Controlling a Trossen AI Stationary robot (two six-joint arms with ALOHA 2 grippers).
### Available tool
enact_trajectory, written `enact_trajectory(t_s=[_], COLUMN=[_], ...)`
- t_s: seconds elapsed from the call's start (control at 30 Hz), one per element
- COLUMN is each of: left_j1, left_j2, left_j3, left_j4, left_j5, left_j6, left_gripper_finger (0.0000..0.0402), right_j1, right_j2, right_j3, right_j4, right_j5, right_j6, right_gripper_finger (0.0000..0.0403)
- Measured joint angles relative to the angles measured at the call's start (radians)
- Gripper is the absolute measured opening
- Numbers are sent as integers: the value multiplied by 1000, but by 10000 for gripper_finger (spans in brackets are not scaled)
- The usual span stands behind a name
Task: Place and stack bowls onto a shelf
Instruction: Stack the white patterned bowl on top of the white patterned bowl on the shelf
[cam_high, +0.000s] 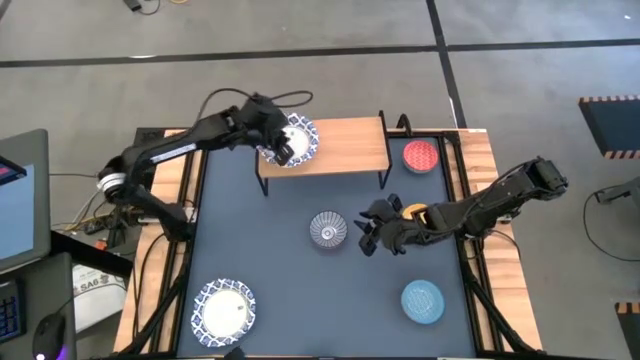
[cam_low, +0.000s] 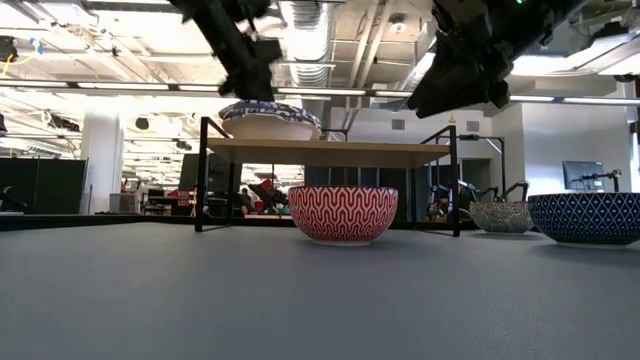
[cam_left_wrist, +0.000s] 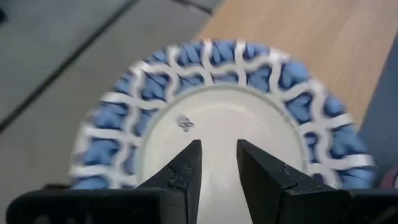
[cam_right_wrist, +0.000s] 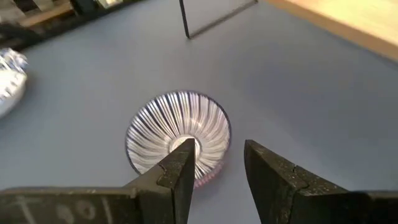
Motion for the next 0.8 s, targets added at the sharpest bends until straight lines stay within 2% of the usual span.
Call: enact_trajectory(t_s=[0.17,0.33,0.6,0.7,0.8], left_j1=[-60,-219,-659,-821,-957], left_j2=[-167,-318,-504,-533,-535], left_j3=[0,-59,-334,-438,-515], left_j4=[-41,-73,-61,-54,-56], left_j5=[-88,-173,-367,-440,-467], left_j6=[-40,-107,-381,-527,-670], left_gripper_finger=[88,88,88,88,88], right_j1=[0,0,-28,-50,-65], right_j2=[0,61,295,388,478], right_j3=[0,0,19,74,150], right_j4=[71,205,650,700,710], right_j5=[0,-73,-315,-395,-453], right_j6=[-3,-4,-93,-95,-99], right_gripper_finger=[163,163,163,163,164])
